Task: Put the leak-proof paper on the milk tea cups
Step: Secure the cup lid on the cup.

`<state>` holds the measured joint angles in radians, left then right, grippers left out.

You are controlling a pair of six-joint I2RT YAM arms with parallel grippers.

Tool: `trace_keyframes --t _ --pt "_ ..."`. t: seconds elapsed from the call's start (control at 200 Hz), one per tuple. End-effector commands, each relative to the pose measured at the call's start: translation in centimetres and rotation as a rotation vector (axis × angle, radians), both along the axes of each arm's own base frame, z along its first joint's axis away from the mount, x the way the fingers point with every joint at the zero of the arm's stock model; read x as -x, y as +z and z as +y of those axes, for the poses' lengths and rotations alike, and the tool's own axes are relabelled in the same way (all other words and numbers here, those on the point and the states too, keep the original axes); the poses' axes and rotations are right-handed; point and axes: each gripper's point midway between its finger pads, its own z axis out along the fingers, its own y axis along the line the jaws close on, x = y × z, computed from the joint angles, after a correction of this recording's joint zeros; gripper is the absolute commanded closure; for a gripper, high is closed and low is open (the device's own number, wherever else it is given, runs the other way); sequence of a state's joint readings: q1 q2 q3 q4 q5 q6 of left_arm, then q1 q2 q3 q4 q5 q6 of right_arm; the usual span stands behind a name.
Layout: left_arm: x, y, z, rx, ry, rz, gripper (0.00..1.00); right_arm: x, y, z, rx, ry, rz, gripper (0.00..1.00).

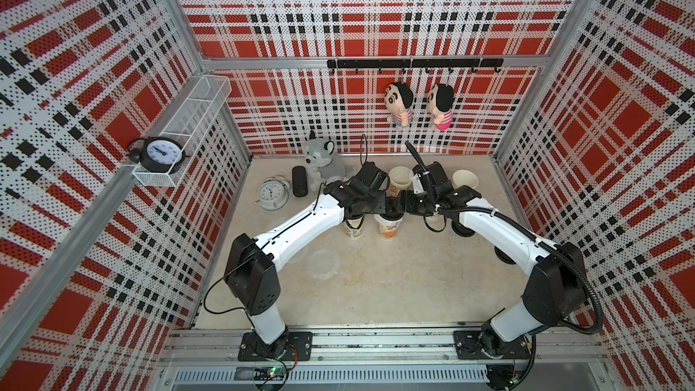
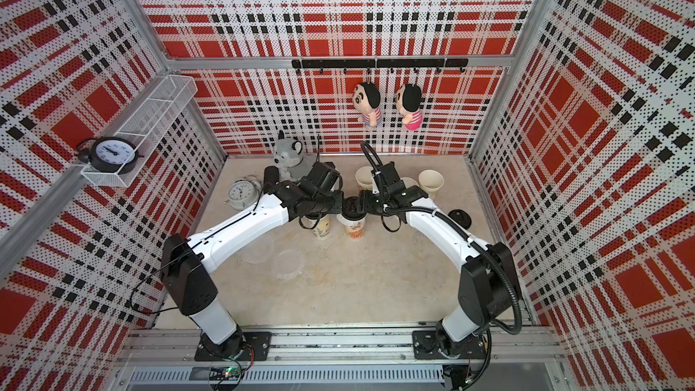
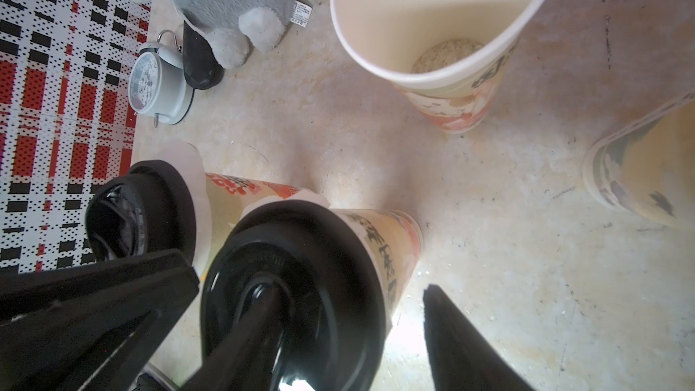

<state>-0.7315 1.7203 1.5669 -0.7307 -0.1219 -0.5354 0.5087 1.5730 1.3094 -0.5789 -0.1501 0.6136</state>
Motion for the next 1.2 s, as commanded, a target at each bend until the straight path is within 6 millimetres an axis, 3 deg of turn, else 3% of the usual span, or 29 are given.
trace_keyframes --t 0.0,0.581,1.192 --pt "0.1 0.8 0.9 0.001 0.023 -0.017 0.79 1.3 -3.6 -0.9 0.086 0.006 0.097 0.37" --pt "1.0 -2.1 0.0 -0.023 -0.014 0.047 0.80 1.3 -3.6 -0.8 0.084 0.008 0.098 0.37" --pt "4.1 -8.4 1.0 -0.127 -0.031 0.171 0.80 1.4 -4.5 -0.6 0.082 0.019 0.117 0.37"
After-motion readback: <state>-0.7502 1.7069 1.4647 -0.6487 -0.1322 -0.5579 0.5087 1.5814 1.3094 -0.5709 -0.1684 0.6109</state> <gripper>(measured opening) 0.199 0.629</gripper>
